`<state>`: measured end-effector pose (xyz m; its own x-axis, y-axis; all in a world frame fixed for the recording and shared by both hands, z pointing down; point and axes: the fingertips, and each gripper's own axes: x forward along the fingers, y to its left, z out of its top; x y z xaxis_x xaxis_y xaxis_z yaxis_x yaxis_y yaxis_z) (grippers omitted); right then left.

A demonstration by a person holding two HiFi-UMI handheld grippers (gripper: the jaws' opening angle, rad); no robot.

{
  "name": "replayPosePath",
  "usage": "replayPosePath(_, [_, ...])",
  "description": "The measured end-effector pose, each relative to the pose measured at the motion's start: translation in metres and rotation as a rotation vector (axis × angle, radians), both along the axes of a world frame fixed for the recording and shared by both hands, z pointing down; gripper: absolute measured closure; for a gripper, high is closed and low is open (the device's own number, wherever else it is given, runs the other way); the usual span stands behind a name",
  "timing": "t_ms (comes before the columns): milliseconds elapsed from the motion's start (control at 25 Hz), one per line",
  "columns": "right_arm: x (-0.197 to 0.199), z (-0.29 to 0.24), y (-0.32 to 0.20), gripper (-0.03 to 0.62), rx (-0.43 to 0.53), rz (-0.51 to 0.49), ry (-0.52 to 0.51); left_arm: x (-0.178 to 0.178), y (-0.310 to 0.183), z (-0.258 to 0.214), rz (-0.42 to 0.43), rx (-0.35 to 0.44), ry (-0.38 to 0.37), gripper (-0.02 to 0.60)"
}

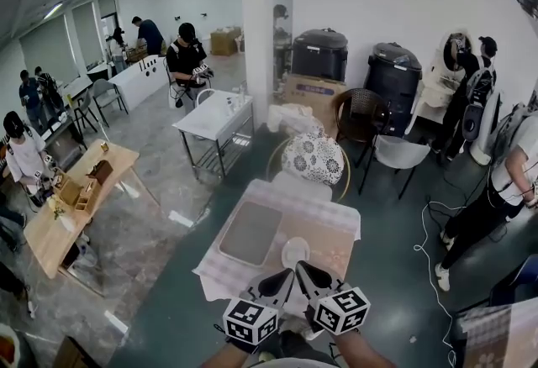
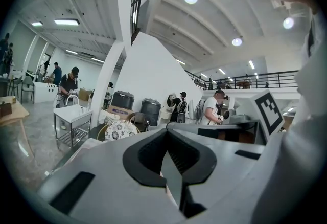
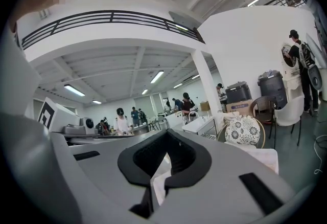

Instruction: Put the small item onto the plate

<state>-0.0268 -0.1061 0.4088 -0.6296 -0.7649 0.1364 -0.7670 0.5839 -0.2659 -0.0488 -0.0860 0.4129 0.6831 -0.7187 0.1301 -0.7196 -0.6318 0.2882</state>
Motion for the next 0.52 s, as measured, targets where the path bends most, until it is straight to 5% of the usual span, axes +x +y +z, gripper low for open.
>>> replayPosePath(520, [-0.017,0.001,0.003,0.580,0.003,-0.007,0.007,-0.018,0.003,0.000,-0.016,0.000,0.016,0.577])
